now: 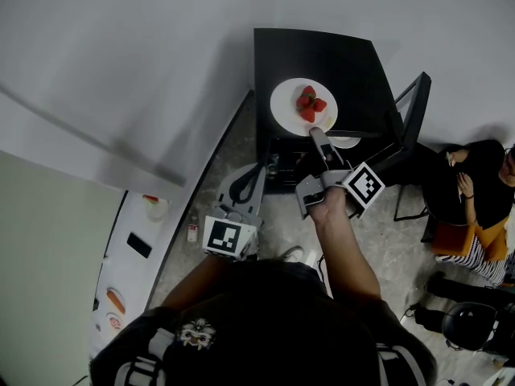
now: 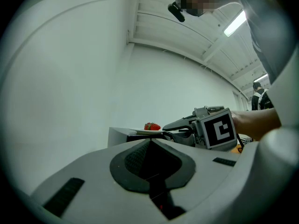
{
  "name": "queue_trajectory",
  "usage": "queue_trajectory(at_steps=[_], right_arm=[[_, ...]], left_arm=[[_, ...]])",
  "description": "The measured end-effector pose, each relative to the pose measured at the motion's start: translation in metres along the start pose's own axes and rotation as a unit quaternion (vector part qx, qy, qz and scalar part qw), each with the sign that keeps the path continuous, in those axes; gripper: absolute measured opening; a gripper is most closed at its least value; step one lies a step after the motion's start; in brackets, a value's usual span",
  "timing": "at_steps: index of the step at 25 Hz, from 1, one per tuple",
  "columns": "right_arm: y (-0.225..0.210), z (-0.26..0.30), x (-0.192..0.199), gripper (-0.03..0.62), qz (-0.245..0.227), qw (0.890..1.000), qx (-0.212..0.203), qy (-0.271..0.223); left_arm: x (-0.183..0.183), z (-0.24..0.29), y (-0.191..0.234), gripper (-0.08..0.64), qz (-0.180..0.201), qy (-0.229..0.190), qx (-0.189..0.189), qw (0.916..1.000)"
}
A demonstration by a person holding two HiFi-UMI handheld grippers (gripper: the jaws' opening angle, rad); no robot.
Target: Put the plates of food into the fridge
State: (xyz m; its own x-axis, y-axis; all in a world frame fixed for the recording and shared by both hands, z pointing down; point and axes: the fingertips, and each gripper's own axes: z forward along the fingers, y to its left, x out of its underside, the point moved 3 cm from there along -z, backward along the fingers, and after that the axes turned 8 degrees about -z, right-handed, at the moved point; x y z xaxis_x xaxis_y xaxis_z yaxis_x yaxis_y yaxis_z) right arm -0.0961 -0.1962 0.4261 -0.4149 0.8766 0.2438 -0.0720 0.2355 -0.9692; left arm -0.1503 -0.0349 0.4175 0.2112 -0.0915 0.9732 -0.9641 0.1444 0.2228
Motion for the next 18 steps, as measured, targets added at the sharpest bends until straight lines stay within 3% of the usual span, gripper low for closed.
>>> queue_trajectory(at_steps=[13,18], right_arm=[[0.014,-0.016,-0.001,0.031,-0.008,0.999,-0.032,-0.018],[0.018,-0.046,0.001,0.031,-0.019,0.999,-0.039,-0.016]], left_arm=[[-0.001,-0.009,0.000,0.023,0.006,0.006,0.000,1.0000],[-0.003,-0.019,-0.012,0.023,0.007,0.002,0.000,1.0000]])
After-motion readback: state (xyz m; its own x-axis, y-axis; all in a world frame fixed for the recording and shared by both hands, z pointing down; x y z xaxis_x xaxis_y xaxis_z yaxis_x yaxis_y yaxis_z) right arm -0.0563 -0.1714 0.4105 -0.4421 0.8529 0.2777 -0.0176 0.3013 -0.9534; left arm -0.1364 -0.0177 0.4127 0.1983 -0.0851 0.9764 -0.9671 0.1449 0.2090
